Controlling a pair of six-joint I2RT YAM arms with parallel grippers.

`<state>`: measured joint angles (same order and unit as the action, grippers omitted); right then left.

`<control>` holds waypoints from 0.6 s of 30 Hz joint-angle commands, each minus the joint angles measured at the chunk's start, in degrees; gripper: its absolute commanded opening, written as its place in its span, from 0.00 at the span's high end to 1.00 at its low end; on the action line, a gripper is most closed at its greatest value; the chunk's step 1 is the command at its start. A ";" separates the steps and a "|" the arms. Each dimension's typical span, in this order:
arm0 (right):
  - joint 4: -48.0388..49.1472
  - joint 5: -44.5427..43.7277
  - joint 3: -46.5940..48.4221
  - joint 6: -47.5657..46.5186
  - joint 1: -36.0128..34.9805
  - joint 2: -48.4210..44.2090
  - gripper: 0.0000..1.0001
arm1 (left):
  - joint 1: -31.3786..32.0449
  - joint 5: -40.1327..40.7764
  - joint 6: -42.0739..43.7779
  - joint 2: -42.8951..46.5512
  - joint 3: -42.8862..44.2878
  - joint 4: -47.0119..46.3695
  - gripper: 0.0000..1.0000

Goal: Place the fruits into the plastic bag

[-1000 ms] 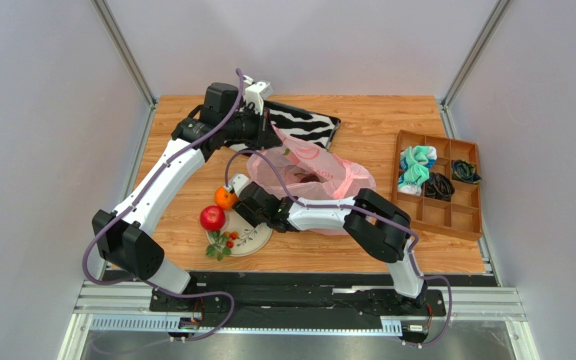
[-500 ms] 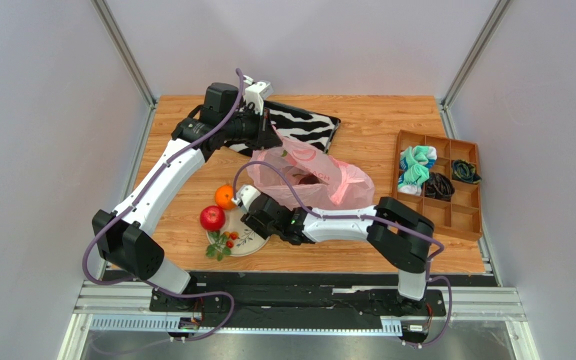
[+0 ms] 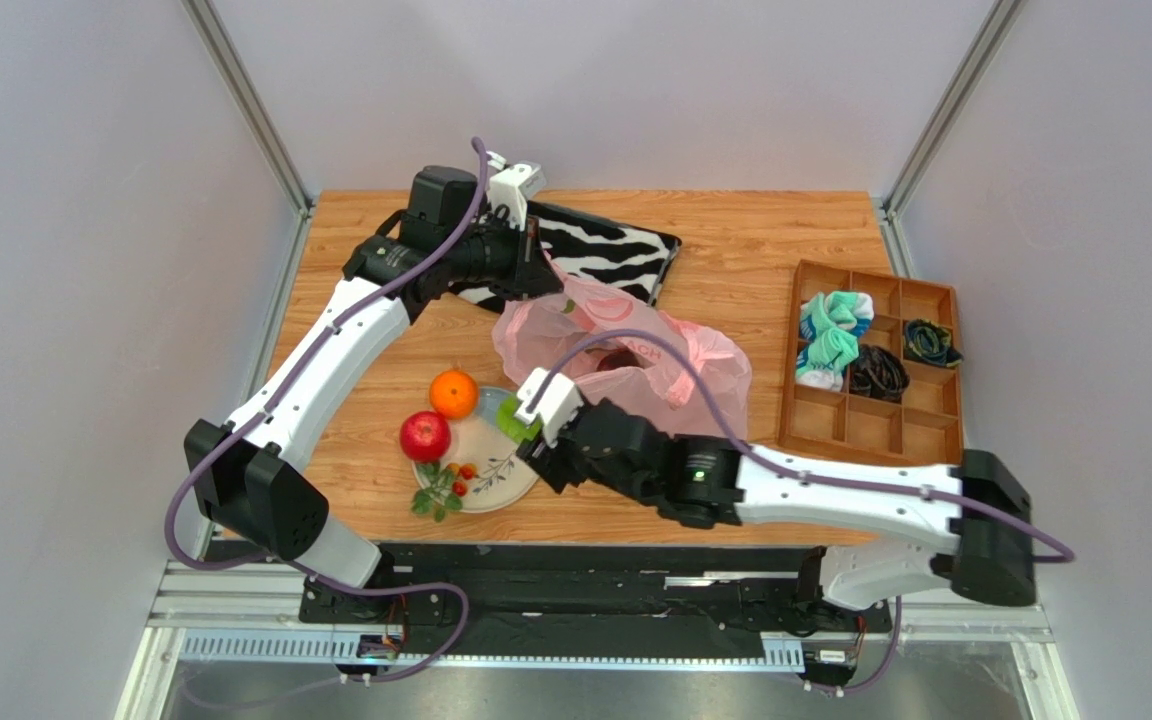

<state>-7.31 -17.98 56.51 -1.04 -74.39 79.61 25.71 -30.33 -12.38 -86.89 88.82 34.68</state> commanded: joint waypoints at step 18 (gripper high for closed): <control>-19.49 -2.07 13.35 -3.27 16.73 -16.78 0.65 | -0.40 2.11 2.10 1.81 0.57 1.10 1.00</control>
<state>-21.23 -23.66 64.20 -4.34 -57.65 60.95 25.67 -27.97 -11.33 -86.89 88.82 35.62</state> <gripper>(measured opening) 0.585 0.009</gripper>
